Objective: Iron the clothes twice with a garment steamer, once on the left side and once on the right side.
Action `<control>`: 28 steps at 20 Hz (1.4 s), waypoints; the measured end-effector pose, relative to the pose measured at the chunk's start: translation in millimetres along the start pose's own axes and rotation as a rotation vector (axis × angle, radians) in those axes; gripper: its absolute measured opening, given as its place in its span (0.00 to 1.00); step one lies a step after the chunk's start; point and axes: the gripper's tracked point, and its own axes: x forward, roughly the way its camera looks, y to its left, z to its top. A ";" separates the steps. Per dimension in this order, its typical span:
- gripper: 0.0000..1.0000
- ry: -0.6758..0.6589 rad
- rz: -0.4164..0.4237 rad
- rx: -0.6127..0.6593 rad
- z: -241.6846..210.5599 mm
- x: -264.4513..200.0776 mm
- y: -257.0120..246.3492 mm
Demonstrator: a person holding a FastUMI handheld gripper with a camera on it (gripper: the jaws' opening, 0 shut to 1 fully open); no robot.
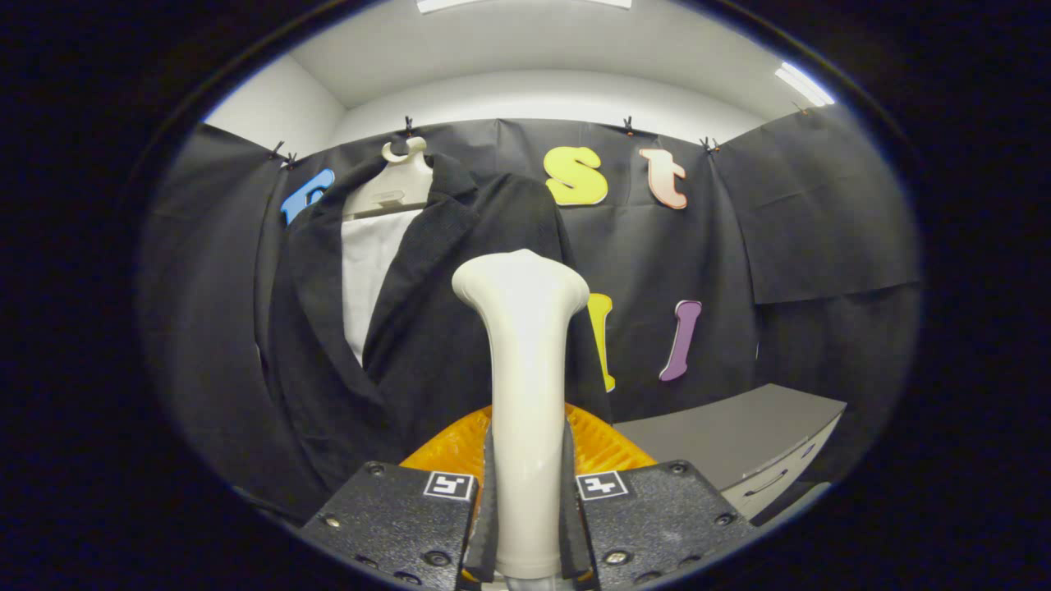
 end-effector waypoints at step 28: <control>0.32 0.256 0.002 -0.066 -160.7 -48.3 2.1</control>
